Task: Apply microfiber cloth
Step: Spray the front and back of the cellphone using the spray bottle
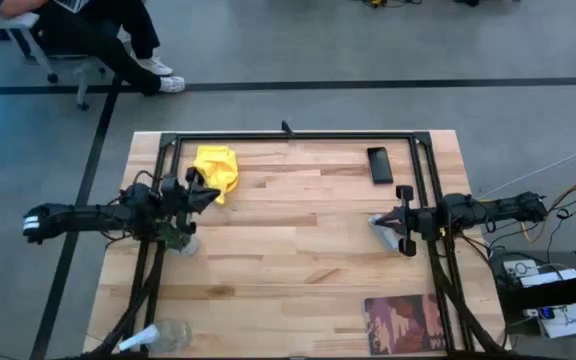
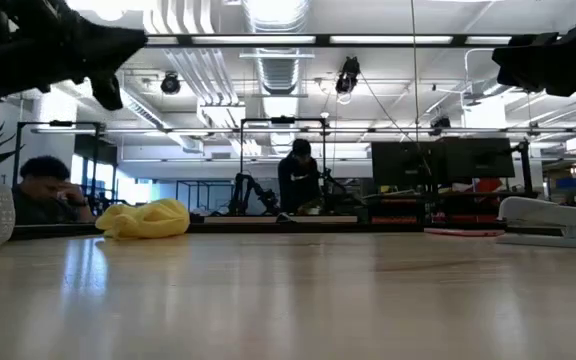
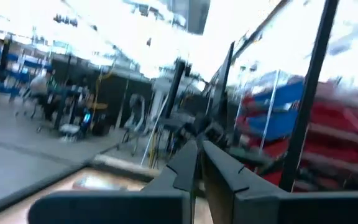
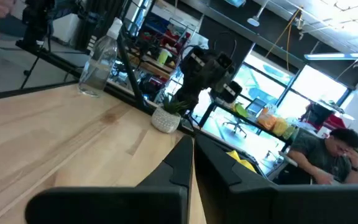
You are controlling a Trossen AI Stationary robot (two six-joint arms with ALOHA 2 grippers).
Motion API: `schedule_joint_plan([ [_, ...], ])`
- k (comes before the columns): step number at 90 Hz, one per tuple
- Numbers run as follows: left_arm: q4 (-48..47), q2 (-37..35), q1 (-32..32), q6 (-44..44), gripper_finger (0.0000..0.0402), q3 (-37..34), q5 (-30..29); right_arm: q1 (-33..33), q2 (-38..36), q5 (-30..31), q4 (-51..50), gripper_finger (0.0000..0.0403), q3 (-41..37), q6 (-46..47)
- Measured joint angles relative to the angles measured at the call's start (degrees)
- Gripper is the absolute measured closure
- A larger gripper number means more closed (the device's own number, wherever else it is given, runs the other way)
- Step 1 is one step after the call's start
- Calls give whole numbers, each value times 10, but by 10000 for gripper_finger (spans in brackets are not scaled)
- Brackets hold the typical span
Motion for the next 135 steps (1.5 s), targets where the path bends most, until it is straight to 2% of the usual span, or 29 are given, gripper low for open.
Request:
schedule_joint_plan([
  [14,-25,17,-1,-2,395,42,23,0,0,0,0,403,0,0],
  [31,-147,90,0,61,395,139,-48,0,0,0,0,403,0,0],
  [41,-225,147,0,65,395,191,-118,0,0,0,0,403,0,0],
  [50,-334,197,4,65,395,235,-206,0,0,0,0,403,0,0],
  [60,-438,258,25,15,395,285,-338,0,0,0,1,403,0,0],
  [65,-480,288,42,-12,395,301,-366,0,0,9,11,403,0,0],
  [87,-498,380,122,-29,388,314,-369,0,0,14,21,403,0,-3],
  [97,-500,411,170,-51,365,315,-337,0,0,15,23,403,0,2],
  [109,-505,446,207,-58,310,336,-297,0,0,15,27,403,0,-18],
  [119,-565,479,221,-65,249,373,-295,0,0,15,32,403,0,6],
  [135,-659,537,223,-75,158,436,-276,0,0,16,37,403,0,208],
])
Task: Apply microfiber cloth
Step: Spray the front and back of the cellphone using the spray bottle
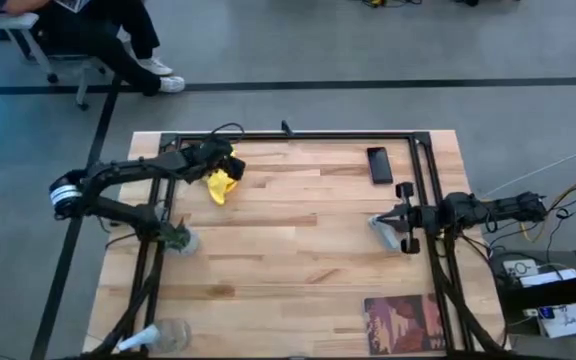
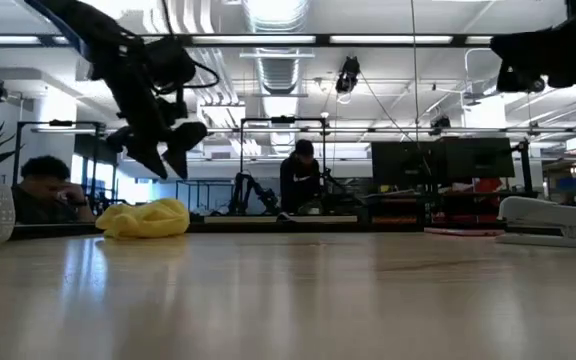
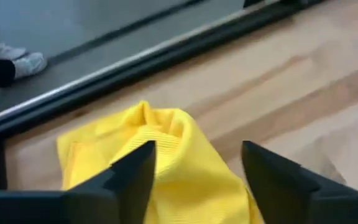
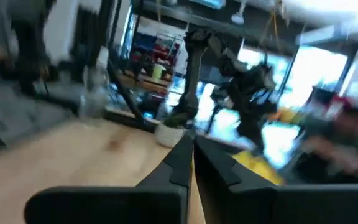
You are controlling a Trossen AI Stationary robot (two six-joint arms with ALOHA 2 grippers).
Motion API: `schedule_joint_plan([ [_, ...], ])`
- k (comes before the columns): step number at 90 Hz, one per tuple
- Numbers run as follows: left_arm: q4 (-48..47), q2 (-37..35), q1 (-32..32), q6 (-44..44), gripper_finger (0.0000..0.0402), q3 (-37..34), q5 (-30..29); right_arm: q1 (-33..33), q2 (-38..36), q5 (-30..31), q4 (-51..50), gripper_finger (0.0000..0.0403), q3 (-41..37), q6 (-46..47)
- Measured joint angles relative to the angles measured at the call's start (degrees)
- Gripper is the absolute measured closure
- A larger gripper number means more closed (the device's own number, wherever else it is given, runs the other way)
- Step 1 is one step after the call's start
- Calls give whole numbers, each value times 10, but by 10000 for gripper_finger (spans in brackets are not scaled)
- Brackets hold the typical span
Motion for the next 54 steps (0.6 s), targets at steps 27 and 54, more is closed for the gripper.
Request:
schedule_joint_plan([
  [27,-76,93,0,-5,87,32,80,0,0,-1,-1,403,0,164],
  [54,-52,149,-4,-27,91,-7,74,0,0,-1,1,403,0,199],
])
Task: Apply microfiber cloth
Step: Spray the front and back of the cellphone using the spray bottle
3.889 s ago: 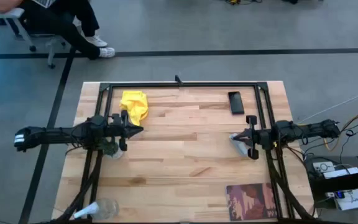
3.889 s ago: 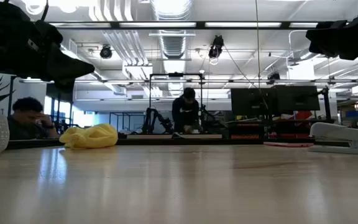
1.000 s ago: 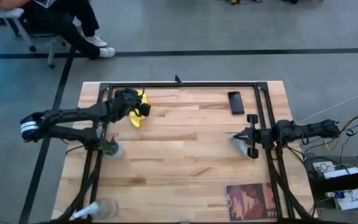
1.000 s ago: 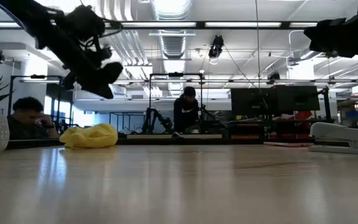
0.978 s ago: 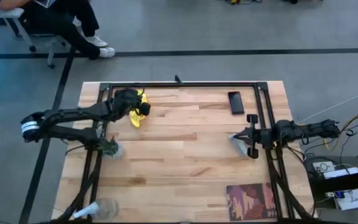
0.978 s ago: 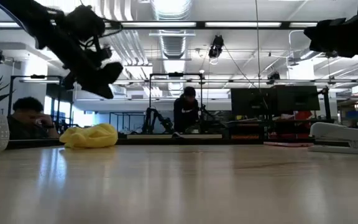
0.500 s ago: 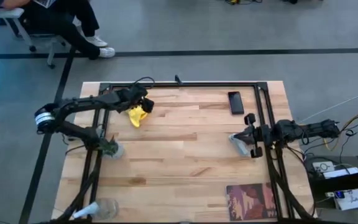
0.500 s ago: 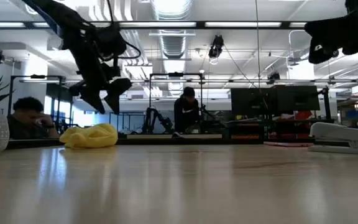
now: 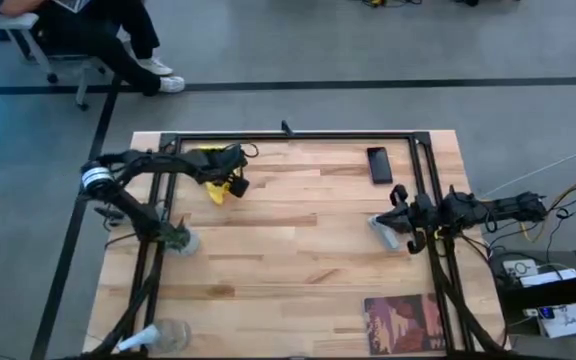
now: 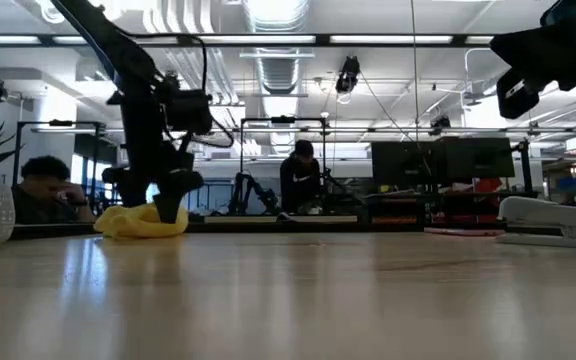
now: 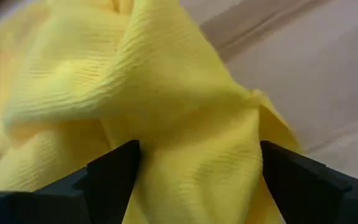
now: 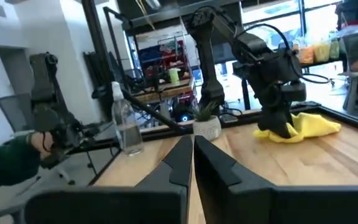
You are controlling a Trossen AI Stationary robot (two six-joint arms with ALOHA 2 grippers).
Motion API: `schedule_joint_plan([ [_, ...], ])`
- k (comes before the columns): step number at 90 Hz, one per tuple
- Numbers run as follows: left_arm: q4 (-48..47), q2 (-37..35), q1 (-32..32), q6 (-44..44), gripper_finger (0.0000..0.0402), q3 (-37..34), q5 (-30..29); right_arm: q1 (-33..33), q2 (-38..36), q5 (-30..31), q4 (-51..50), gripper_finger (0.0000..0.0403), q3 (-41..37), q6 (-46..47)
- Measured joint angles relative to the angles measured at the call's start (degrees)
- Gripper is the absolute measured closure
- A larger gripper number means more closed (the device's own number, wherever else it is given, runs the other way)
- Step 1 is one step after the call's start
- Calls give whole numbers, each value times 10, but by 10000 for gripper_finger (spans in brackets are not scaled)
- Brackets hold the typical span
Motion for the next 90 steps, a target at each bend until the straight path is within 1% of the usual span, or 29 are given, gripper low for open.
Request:
schedule_joint_plan([
  [17,51,29,-17,-9,95,-27,-9,0,0,0,12,403,0,29],
  [22,64,32,-29,-11,105,-29,-15,0,0,3,17,403,0,19],
  [27,75,33,-39,-11,126,-29,-16,0,0,23,27,403,0,-3],
  [34,89,32,-50,-11,172,-31,-16,0,0,77,33,403,0,-19],
  [43,113,29,-62,-11,251,-32,-14,0,1,139,29,403,0,-45],
  [55,139,28,-82,-9,363,-34,-12,0,15,150,25,403,0,-72],
  [59,152,28,-90,-7,385,-34,-10,0,20,155,30,403,0,-73],
  [62,165,29,-97,-6,389,-34,-8,0,24,162,30,403,0,-73],
  [76,249,31,-136,26,382,-36,20,0,57,187,30,403,0,-64],
  [83,315,31,-159,40,392,-36,37,0,85,187,47,403,0,-59],
  [90,399,31,-185,58,397,-39,48,0,131,193,84,403,0,-55],
])
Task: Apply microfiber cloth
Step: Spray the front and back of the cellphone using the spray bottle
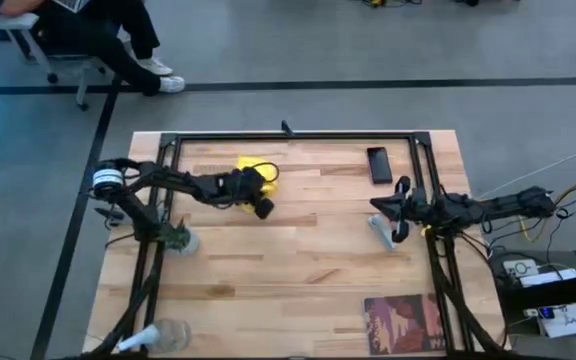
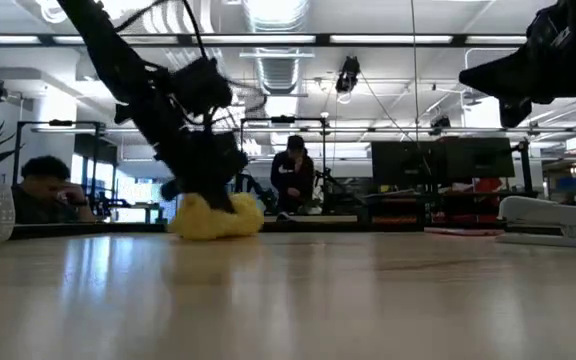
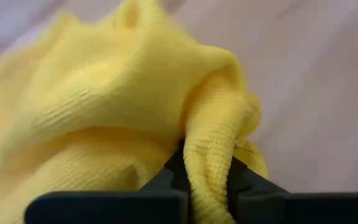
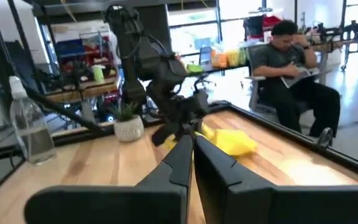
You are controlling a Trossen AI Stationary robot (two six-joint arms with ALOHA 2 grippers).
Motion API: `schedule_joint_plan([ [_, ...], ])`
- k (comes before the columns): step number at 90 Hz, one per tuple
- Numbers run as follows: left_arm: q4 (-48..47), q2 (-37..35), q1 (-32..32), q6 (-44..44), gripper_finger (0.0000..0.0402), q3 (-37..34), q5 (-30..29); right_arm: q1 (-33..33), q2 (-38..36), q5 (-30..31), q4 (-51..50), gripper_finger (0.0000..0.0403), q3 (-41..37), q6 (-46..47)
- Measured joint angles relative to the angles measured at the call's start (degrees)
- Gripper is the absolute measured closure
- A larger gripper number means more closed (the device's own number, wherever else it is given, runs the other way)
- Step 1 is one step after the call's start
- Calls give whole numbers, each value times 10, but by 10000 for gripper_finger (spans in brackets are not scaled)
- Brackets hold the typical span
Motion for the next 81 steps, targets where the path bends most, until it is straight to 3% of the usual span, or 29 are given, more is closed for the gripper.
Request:
schedule_joint_plan([
  [15,136,-1,-42,52,398,-2,7,0,90,112,27,403,11,18],
  [27,154,-1,-47,76,399,-2,16,-3,146,214,-7,403,44,59],
  [35,149,-1,-46,89,399,-3,32,-11,174,250,-77,403,82,82],
  [66,147,-2,-47,184,399,-4,44,-125,301,254,-486,403,269,288],
  [81,113,-2,-47,188,399,-4,58,-208,357,204,-565,403,307,321],
])
